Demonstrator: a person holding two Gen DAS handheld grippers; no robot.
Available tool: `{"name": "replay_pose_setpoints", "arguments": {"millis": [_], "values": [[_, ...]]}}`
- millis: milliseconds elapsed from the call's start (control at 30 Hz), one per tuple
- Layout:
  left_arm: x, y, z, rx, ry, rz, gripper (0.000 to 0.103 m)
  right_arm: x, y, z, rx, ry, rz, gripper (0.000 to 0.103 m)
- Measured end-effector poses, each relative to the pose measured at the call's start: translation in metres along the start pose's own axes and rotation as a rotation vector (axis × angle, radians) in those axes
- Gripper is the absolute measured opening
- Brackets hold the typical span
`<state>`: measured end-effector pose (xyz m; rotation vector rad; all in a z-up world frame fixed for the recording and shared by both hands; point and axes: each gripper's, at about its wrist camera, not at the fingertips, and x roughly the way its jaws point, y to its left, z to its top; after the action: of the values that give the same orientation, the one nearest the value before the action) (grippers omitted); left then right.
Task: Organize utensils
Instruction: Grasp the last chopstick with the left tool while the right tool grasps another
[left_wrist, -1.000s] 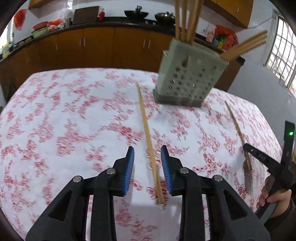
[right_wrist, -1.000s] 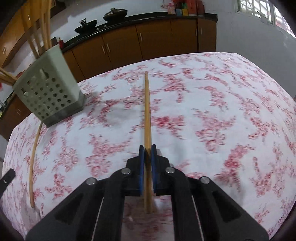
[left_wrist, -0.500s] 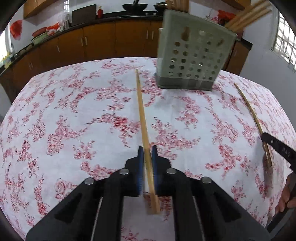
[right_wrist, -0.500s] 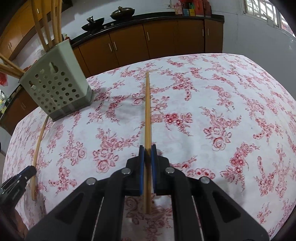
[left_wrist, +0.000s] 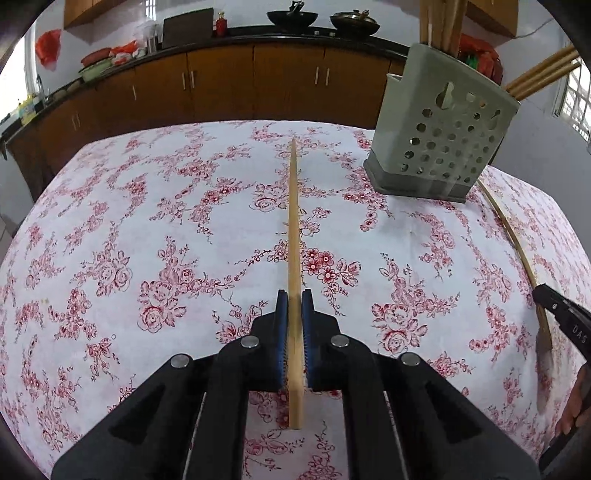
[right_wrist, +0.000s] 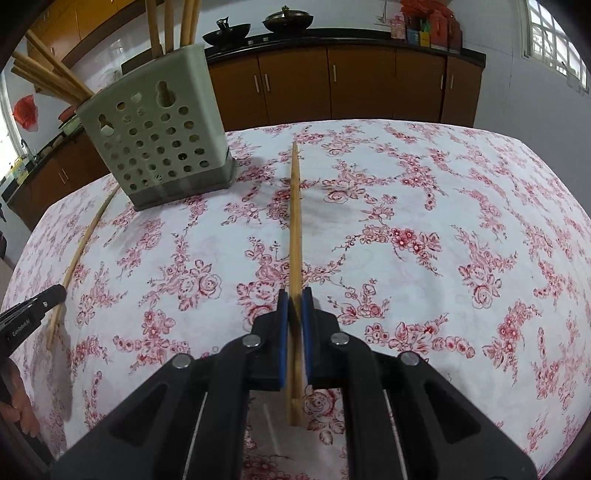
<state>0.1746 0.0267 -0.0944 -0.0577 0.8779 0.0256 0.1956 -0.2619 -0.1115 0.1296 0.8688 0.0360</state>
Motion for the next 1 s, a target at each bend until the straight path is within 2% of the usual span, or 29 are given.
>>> {"name": "replay_pose_setpoints", "arguments": {"millis": [1000], "values": [[0.0006,-0.0012,-0.0006,-0.009,0.001,-0.009,0.01,0.0018,0.0019,0.0005,-0.008,0.001,-0.01,0.009]]}}
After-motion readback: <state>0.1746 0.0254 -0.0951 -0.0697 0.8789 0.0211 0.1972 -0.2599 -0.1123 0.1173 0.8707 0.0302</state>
